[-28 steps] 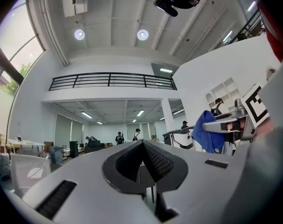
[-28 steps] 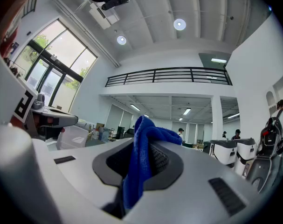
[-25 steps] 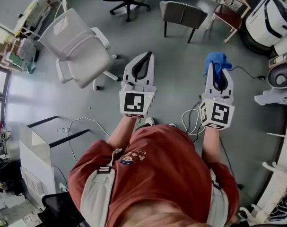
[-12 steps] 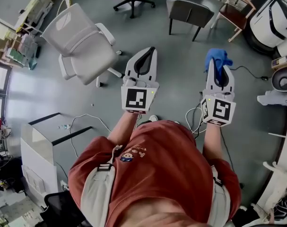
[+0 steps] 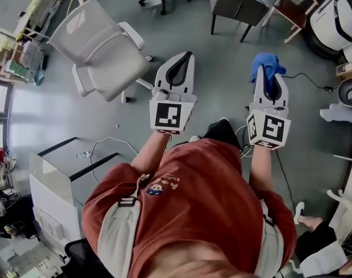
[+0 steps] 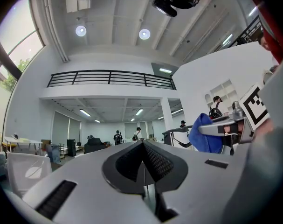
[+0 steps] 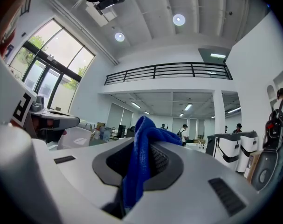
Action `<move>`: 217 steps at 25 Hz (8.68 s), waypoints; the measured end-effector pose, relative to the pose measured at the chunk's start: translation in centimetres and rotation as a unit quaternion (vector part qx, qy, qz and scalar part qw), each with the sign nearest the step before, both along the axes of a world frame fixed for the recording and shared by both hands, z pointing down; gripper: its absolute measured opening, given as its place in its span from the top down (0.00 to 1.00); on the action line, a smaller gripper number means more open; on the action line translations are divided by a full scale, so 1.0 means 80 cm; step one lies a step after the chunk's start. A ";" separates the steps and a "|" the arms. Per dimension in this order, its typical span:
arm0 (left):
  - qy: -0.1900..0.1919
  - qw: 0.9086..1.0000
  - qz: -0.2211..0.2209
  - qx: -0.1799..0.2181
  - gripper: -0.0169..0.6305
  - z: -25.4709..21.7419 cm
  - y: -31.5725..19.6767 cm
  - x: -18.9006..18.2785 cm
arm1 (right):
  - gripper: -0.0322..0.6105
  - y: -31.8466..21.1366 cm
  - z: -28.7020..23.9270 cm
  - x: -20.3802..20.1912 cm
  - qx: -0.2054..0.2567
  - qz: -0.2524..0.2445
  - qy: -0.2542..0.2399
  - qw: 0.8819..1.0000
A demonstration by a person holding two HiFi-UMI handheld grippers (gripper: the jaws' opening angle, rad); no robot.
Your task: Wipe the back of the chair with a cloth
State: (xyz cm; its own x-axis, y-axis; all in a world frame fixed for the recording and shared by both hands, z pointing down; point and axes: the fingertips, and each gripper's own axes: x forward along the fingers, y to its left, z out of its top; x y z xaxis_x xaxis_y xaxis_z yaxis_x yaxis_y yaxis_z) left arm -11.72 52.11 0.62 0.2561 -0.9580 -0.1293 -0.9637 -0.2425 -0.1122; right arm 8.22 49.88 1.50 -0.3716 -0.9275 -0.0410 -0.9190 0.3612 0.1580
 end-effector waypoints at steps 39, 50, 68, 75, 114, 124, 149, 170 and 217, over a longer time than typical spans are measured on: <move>-0.016 0.996 0.054 -0.072 0.95 0.092 -0.598 0.115 | 0.87 -0.571 0.100 0.096 -0.096 0.044 -0.019 0.994; -0.027 0.995 0.031 -0.086 0.95 0.177 -0.649 0.065 | 0.87 -0.642 0.208 0.016 -0.144 -0.016 -0.041 0.989; -0.011 0.997 -0.010 -0.072 0.95 0.496 -0.695 -0.017 | 0.87 -0.718 0.624 -0.138 -0.248 -0.064 0.020 0.966; -0.009 0.995 -0.021 -0.095 0.95 0.604 -0.698 -0.041 | 0.87 -0.734 0.749 -0.172 -0.267 -0.068 0.042 0.960; 0.001 0.993 -0.018 -0.120 0.95 0.589 -0.690 -0.028 | 0.87 -0.850 0.667 -0.199 -0.235 -0.079 0.088 0.965; -0.002 0.994 -0.020 -0.107 0.95 0.509 -0.665 -0.015 | 0.87 -0.800 0.491 -0.185 -0.173 -0.097 0.114 0.974; -0.009 0.995 0.002 -0.097 0.95 0.504 -0.664 0.007 | 0.87 -0.749 0.529 -0.119 -0.210 -0.044 0.076 0.974; -0.008 0.990 0.014 -0.140 0.95 0.609 -0.696 0.035 | 0.87 -0.884 0.826 -0.083 -0.302 0.000 0.079 0.950; 0.001 0.984 0.047 -0.169 0.95 0.447 -0.654 0.058 | 0.87 -0.785 0.408 -0.082 -0.193 -0.023 0.143 0.970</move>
State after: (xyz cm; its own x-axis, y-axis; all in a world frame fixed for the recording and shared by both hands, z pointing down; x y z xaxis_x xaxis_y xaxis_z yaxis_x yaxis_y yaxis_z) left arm -7.08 -0.21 36.41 0.3457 -0.9183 0.1928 -0.9353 -0.3537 -0.0074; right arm 1.69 -12.89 34.12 -0.3576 -0.8351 0.4179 -0.8390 0.4838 0.2489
